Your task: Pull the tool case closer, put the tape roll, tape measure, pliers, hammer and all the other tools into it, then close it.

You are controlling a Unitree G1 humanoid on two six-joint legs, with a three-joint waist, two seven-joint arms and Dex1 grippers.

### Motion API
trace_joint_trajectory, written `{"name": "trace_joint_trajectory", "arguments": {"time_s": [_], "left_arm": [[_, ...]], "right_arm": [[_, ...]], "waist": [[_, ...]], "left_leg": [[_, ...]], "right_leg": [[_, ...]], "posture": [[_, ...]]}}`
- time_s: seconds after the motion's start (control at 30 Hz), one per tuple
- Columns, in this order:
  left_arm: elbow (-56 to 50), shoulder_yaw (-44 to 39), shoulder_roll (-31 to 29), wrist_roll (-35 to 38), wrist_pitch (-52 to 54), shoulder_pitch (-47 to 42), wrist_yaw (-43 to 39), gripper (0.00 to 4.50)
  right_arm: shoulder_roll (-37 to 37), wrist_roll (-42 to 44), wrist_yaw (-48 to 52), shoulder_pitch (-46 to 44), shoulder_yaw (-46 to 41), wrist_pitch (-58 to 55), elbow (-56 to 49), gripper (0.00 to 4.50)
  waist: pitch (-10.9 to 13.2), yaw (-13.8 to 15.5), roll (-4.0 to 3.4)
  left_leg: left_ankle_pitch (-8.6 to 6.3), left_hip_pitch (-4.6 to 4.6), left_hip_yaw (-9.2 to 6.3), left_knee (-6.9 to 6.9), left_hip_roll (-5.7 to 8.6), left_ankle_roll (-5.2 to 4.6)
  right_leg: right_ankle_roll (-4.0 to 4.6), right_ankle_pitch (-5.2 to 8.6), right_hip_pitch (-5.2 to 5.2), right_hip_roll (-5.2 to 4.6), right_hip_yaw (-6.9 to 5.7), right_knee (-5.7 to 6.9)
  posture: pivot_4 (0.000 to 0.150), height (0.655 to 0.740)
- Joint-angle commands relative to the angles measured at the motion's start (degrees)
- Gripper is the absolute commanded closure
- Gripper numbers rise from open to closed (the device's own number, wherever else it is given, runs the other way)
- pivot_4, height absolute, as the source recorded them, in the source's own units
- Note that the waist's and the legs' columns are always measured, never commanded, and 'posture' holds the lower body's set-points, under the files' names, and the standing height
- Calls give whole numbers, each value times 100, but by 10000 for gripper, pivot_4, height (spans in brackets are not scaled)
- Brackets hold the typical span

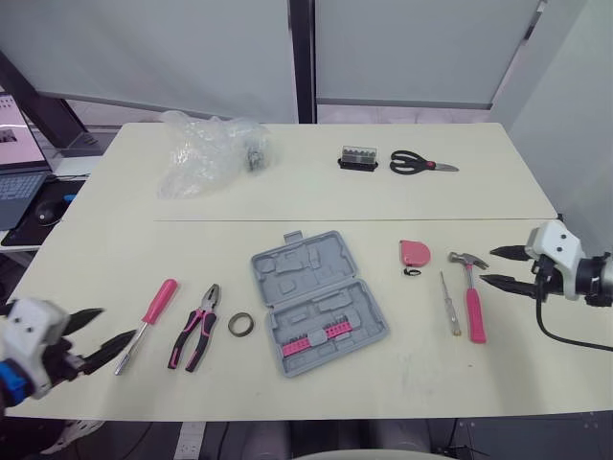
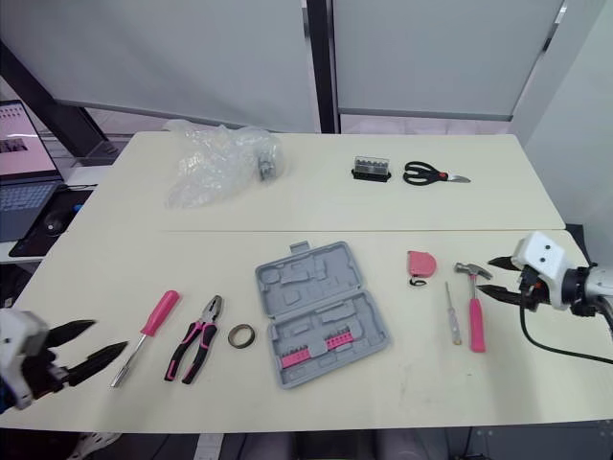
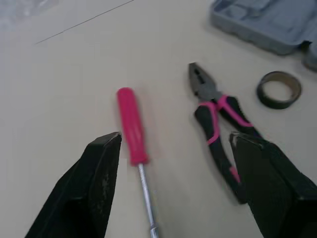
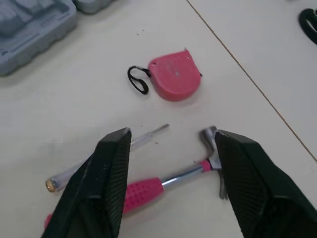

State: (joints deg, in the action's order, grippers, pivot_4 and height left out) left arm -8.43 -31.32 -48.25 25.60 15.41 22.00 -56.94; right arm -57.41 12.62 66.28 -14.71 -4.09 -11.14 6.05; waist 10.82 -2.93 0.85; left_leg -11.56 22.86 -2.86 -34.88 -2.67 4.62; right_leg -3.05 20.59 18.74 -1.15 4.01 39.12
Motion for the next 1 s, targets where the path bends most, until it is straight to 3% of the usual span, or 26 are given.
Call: {"name": "trace_joint_trajectory", "arguments": {"time_s": [0.03,0.27,0.3,0.53,1.0], "left_arm": [[-434,676,-186,-99,254,-431,-29,21919],[59,2296,-244,-887,176,-1798,-167,44587],[148,2483,-242,-995,137,-1955,-216,45000],[792,3361,-100,-1569,-142,-2813,-341,45000],[972,4177,217,-2180,-213,-3425,-347,45000]], "right_arm": [[51,-228,-27,-349,359,-225,-353,27380],[666,-913,-179,-1166,1451,-663,-632,42843],[798,-1000,-231,-1265,1583,-758,-651,44859],[1568,-1571,-544,-1830,2245,-831,-258,44859],[2560,-2197,-854,-2364,2756,-232,986,44859]], "waist": [[0,0,0],[0,-17,1],[1,-19,1],[1,-1,1],[1,-6,2]], "left_leg": [[0,0,0,0,0,0],[0,11,0,-1,-1,0],[0,13,0,-1,-1,0],[2,107,-4,-22,2,1],[4,106,-8,-61,3,-1]], "right_leg": [[0,0,0,0,0,0],[0,-3,13,7,2,0],[0,-3,18,7,2,0],[1,-4,127,9,-2,54],[1,-4,133,12,-4,104]], "posture": [[1500,7400],[1500,7400],[1500,7400],[1500,7400],[1500,7400]]}}
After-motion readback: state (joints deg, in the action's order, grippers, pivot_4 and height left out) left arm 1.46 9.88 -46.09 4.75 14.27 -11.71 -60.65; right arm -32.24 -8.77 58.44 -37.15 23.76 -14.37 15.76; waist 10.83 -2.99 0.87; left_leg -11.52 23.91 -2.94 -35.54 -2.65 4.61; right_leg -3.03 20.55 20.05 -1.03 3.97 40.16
